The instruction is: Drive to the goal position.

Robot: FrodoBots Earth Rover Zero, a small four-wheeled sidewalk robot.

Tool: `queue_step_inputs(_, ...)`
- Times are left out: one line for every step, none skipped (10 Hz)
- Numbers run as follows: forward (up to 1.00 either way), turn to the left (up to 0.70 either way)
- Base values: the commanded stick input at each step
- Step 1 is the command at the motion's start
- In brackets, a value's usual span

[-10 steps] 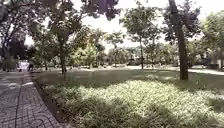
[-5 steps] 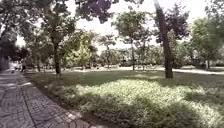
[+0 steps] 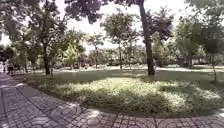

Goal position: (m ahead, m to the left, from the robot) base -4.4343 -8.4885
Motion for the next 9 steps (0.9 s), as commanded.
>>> queue_step_inputs(0.0, 0.0)
queue_step_inputs(0.0, 0.0)
queue_step_inputs(0.0, 0.0)
queue_step_inputs(0.0, 0.0)
queue_step_inputs(0.0, -0.12)
queue_step_inputs(0.0, -0.37)
queue_step_inputs(1.0, -0.27)
queue_step_inputs(0.91, -0.25)
queue_step_inputs(0.0, 0.0)
